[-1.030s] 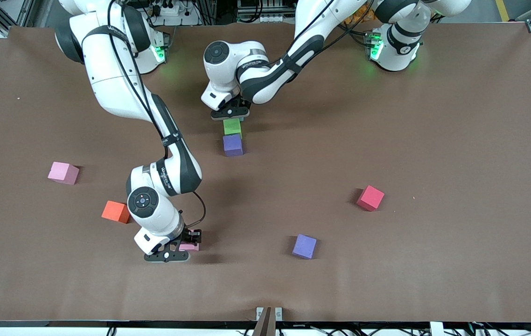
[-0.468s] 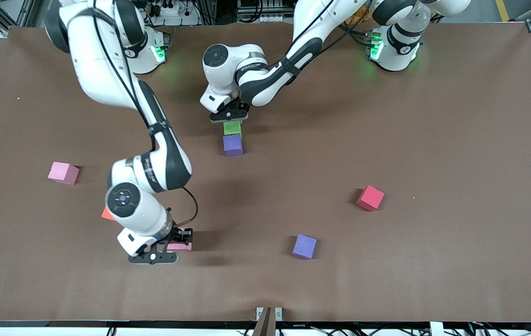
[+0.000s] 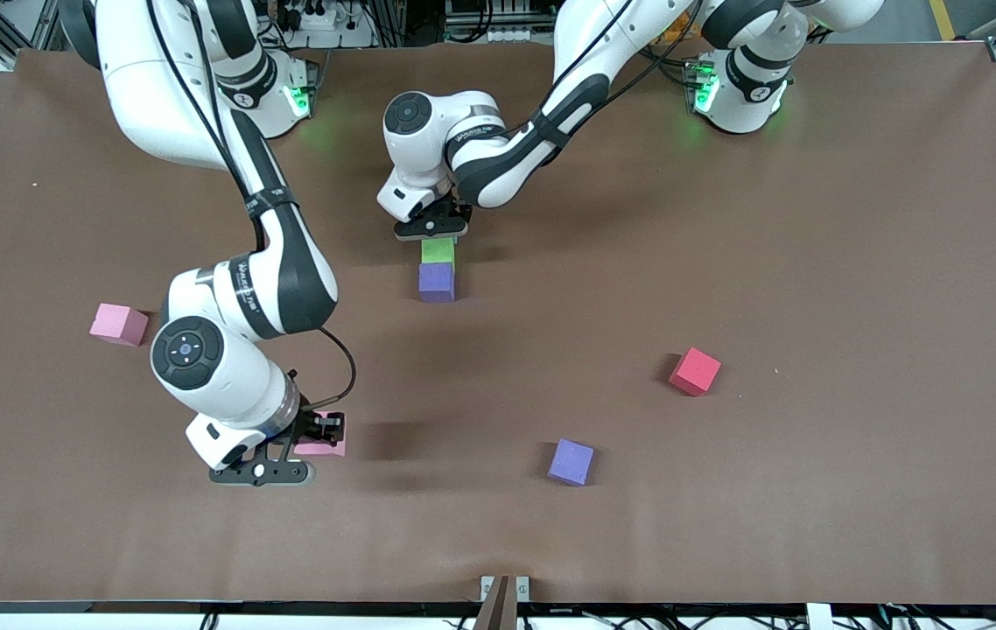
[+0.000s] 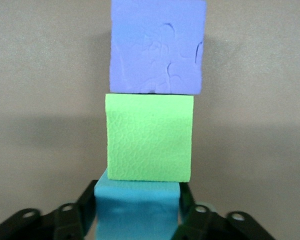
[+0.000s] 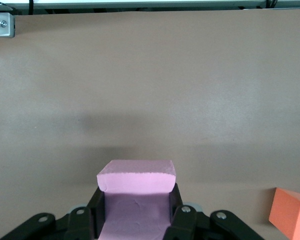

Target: Arrange blocks into number 1

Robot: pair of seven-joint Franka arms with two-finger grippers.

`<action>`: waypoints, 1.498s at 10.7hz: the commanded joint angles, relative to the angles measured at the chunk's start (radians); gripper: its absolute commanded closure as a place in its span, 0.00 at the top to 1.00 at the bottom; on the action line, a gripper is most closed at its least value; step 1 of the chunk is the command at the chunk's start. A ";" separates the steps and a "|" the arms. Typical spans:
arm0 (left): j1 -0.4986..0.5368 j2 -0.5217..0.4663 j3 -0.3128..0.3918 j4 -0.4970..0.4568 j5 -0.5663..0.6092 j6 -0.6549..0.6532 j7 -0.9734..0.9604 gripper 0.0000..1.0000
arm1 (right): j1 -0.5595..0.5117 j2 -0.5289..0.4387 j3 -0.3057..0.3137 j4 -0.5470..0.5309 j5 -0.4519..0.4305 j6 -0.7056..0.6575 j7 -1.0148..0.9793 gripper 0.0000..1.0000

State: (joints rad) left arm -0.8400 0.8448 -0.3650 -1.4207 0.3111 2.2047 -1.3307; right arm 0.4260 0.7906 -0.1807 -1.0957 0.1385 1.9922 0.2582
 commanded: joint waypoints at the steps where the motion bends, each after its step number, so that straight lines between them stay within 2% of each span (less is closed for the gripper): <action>1: -0.013 0.008 0.009 0.020 0.031 0.003 0.008 1.00 | 0.003 -0.030 0.012 -0.038 0.012 -0.004 -0.010 0.00; 3: -0.001 -0.025 0.009 0.020 0.026 0.001 0.007 1.00 | 0.028 -0.036 0.015 -0.062 0.012 -0.003 -0.008 0.00; 5: 0.068 -0.074 -0.001 0.017 0.023 -0.061 0.025 1.00 | 0.049 -0.071 0.015 -0.125 0.013 0.000 -0.008 0.00; 7: 0.136 -0.102 -0.003 0.016 0.022 -0.085 0.079 1.00 | 0.077 -0.143 0.015 -0.263 0.012 0.049 -0.007 0.00; 9: 0.243 -0.102 -0.002 0.016 0.025 -0.106 0.178 1.00 | 0.094 -0.157 0.015 -0.300 0.013 0.069 0.001 0.00; 11: 0.387 -0.102 -0.002 0.017 0.029 -0.108 0.345 1.00 | 0.117 -0.148 0.015 -0.302 0.019 0.101 0.021 0.00; 13: 0.526 -0.098 0.000 0.019 0.026 -0.108 0.584 1.00 | 0.173 -0.134 0.015 -0.309 0.016 0.123 0.123 0.00; 15: 0.668 -0.095 -0.002 0.019 0.026 -0.106 0.822 1.00 | 0.232 -0.139 0.015 -0.396 0.016 0.185 0.139 0.00; 16: 0.702 -0.090 0.006 0.019 0.028 -0.105 0.917 1.00 | 0.275 -0.160 0.014 -0.488 0.016 0.273 0.174 0.00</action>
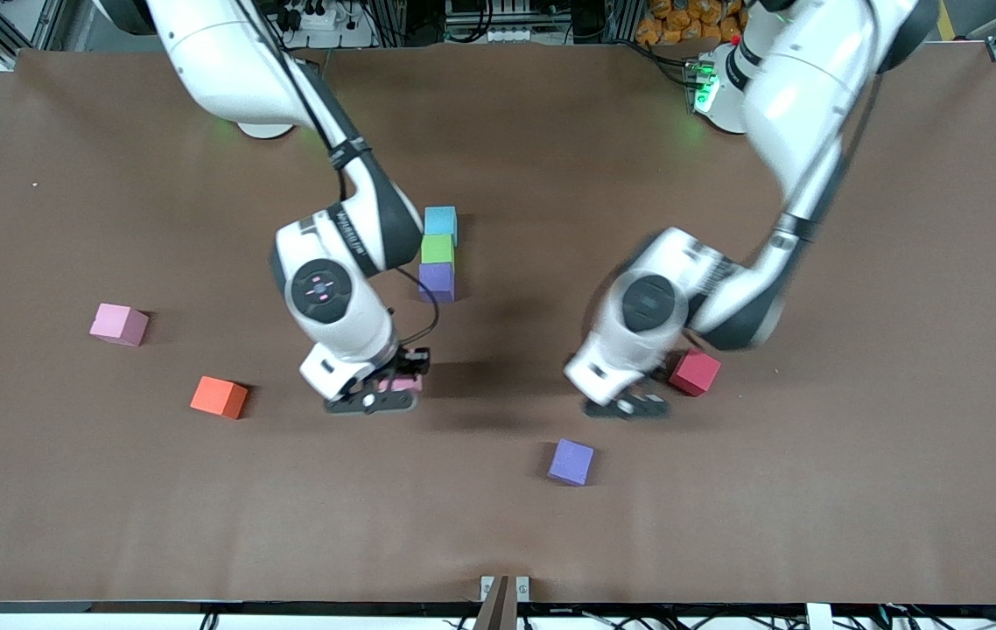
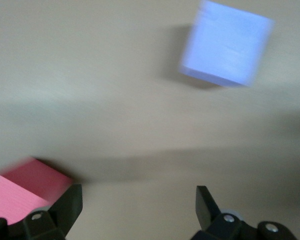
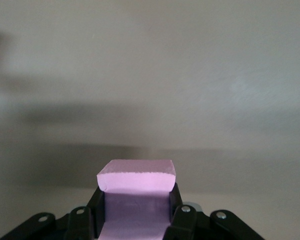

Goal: Arrange blocks into number 1
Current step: 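Set the pink cube against blue while the left gripper grasps the red cube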

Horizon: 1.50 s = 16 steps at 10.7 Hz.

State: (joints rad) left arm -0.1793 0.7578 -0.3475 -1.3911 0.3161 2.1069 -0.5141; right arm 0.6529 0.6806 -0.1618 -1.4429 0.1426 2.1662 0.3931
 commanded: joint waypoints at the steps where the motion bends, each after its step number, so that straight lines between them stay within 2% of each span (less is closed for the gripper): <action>1: 0.078 0.001 -0.010 -0.011 0.024 -0.001 0.208 1.00 | 0.068 -0.065 -0.005 -0.209 0.012 0.160 0.070 0.00; 5: 0.136 0.002 -0.007 -0.038 0.034 -0.001 0.506 1.00 | 0.105 -0.143 -0.004 -0.368 0.012 0.268 0.099 0.00; 7: 0.138 0.005 -0.005 -0.063 0.044 -0.001 0.534 1.00 | 0.109 -0.182 -0.004 -0.427 0.012 0.297 0.112 0.00; 11: 0.138 -0.046 -0.008 -0.181 0.080 0.004 0.534 1.00 | 0.152 -0.184 -0.005 -0.439 0.012 0.310 0.184 0.00; 14: 0.173 -0.156 -0.018 -0.340 0.080 0.085 0.536 1.00 | 0.157 -0.182 -0.005 -0.482 0.011 0.360 0.187 0.00; 16: 0.192 -0.166 -0.018 -0.394 0.080 0.142 0.537 1.00 | 0.157 -0.184 -0.005 -0.484 0.008 0.360 0.187 0.00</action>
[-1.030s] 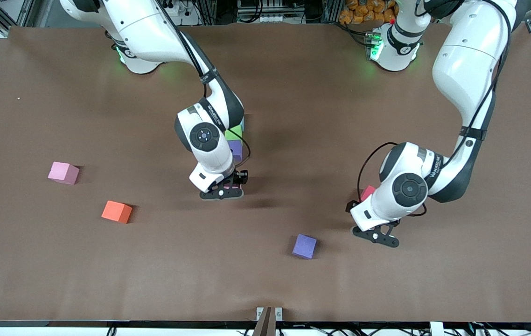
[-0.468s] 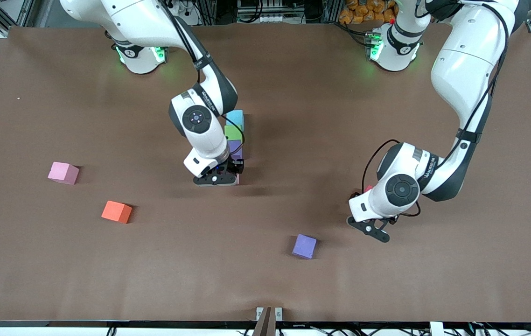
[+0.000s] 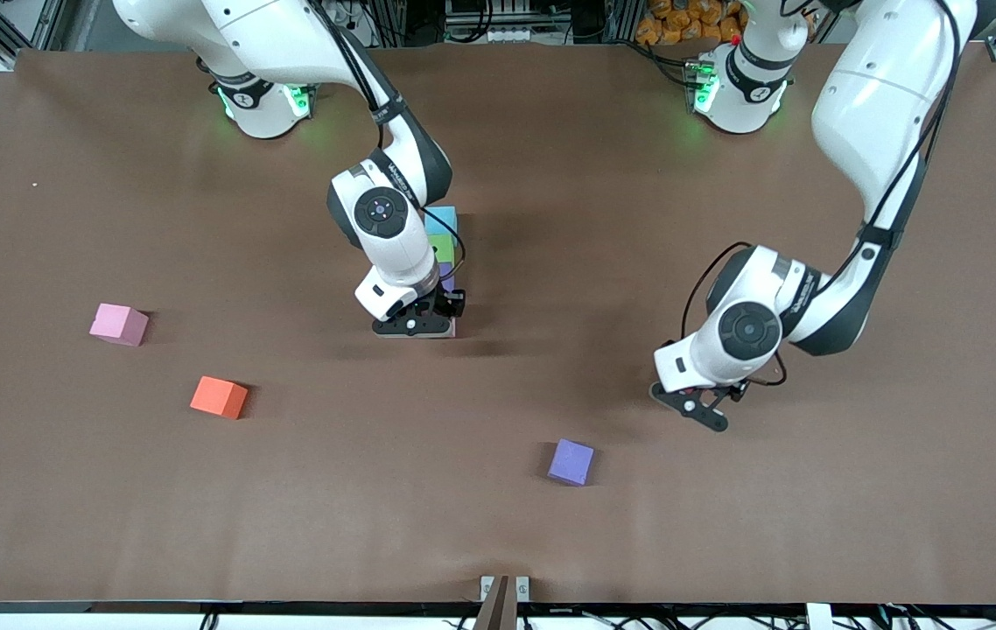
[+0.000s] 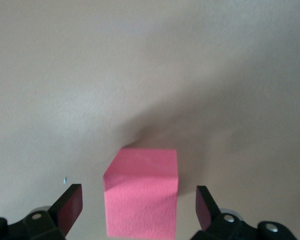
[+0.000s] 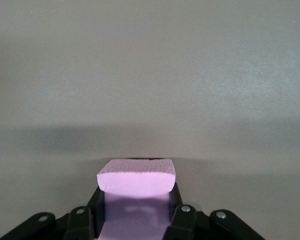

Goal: Arrange blocks into number 1
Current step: 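Set the pink cube against blue while the left gripper grasps the red cube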

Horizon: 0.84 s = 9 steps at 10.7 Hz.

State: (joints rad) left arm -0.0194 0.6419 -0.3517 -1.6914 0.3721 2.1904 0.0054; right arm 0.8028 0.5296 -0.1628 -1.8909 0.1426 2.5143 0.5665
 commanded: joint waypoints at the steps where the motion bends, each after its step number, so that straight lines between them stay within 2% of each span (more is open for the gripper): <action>1: 0.035 -0.039 -0.012 -0.106 0.024 0.099 0.018 1.00 | 0.007 -0.033 -0.004 -0.036 0.008 0.014 0.013 0.00; 5: 0.049 0.004 -0.009 -0.140 0.033 0.212 0.010 1.00 | 0.007 -0.031 -0.004 -0.057 0.008 0.034 0.013 0.00; 6: 0.042 0.004 -0.009 -0.137 0.044 0.212 -0.011 0.59 | 0.007 -0.031 -0.004 -0.057 0.008 0.034 0.013 0.00; 7: 0.044 0.002 -0.009 -0.131 0.044 0.210 -0.033 0.01 | 0.007 -0.028 -0.004 -0.057 0.008 0.034 0.013 0.00; 9: 0.050 -0.004 -0.007 -0.131 0.044 0.210 -0.053 0.00 | 0.007 -0.025 -0.004 -0.057 0.008 0.034 0.013 0.00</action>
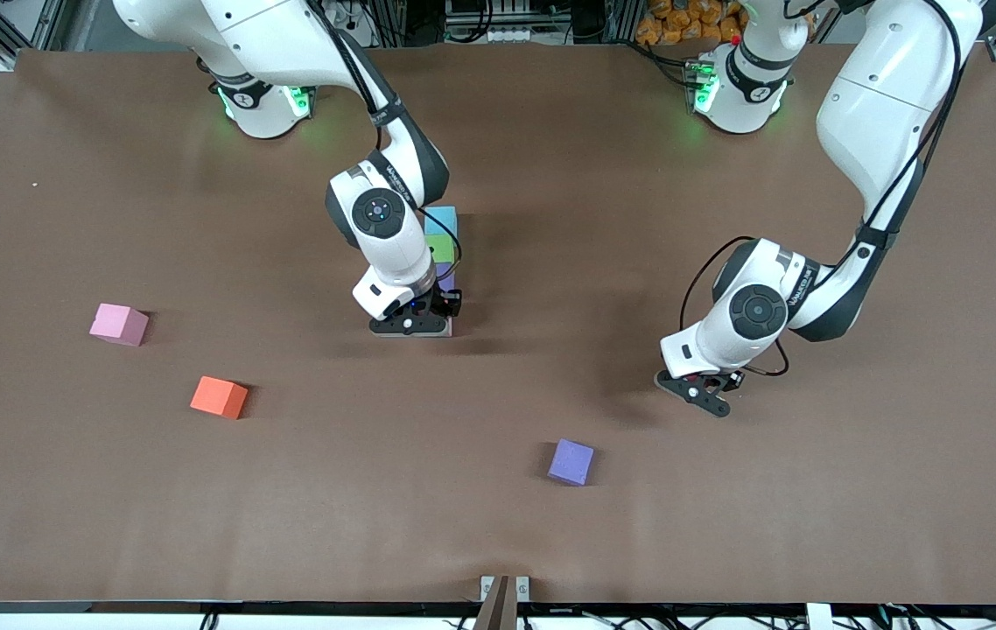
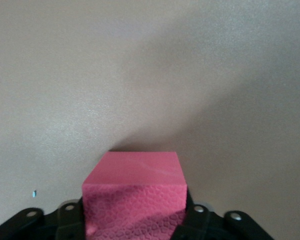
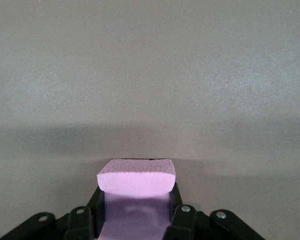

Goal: Arrange blocks into number 1
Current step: 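Set the pink cube against blue while the left gripper grasps the red cube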

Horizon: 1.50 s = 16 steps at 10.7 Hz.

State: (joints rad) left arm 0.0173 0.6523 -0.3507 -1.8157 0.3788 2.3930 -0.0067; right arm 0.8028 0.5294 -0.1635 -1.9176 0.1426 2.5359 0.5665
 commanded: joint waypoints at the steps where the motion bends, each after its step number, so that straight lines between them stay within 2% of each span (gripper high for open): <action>1: 0.013 -0.016 -0.008 -0.007 0.035 0.006 -0.045 0.00 | 0.007 -0.023 -0.004 -0.031 0.008 0.012 0.013 0.00; 3: 0.012 -0.017 -0.008 -0.004 0.037 0.006 -0.103 0.00 | 0.007 -0.020 -0.004 -0.031 0.009 0.011 0.018 0.00; 6: 0.001 -0.069 -0.027 -0.034 0.032 -0.021 -0.244 0.00 | 0.007 -0.016 -0.002 -0.029 0.012 0.023 0.030 0.00; 10: 0.007 -0.132 -0.131 -0.042 0.022 -0.063 -0.447 0.00 | 0.013 -0.006 -0.002 -0.027 0.014 0.034 0.047 0.00; 14: -0.005 -0.132 -0.261 -0.048 0.022 -0.159 -0.669 0.00 | 0.018 -0.003 -0.002 -0.027 0.014 0.034 0.049 0.00; 16: -0.032 -0.131 -0.303 -0.051 0.022 -0.198 -0.755 0.00 | 0.022 -0.002 -0.002 -0.027 0.012 0.034 0.049 0.00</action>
State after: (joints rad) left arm -0.0009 0.5447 -0.6295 -1.8446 0.3797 2.2206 -0.6875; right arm 0.8114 0.5330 -0.1612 -1.9320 0.1426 2.5547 0.6012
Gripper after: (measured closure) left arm 0.388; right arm 0.476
